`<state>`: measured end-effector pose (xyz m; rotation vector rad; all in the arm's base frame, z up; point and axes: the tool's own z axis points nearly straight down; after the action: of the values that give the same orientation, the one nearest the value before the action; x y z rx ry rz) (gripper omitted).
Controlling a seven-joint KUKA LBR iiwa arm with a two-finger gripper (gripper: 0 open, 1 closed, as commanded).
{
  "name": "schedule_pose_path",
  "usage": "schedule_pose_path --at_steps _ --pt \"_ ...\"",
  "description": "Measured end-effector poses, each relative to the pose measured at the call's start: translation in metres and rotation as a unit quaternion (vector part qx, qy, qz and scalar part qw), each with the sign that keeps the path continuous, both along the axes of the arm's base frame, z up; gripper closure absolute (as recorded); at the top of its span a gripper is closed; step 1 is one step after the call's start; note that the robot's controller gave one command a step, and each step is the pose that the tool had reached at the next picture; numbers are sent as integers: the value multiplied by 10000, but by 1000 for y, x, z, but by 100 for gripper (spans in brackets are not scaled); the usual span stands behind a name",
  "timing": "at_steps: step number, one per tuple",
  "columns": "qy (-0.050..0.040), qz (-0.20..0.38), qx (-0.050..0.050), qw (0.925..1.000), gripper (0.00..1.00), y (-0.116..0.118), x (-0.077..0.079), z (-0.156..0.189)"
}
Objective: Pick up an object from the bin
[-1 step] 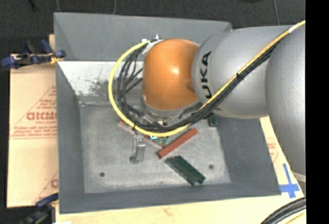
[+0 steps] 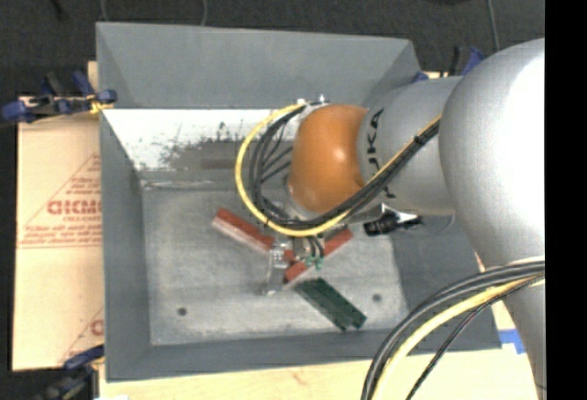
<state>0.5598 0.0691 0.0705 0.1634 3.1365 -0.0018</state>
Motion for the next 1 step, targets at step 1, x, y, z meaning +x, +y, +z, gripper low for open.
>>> schedule_pose_path --at_steps 1 --pt "-58 11 21 10000 100 4 3 7"
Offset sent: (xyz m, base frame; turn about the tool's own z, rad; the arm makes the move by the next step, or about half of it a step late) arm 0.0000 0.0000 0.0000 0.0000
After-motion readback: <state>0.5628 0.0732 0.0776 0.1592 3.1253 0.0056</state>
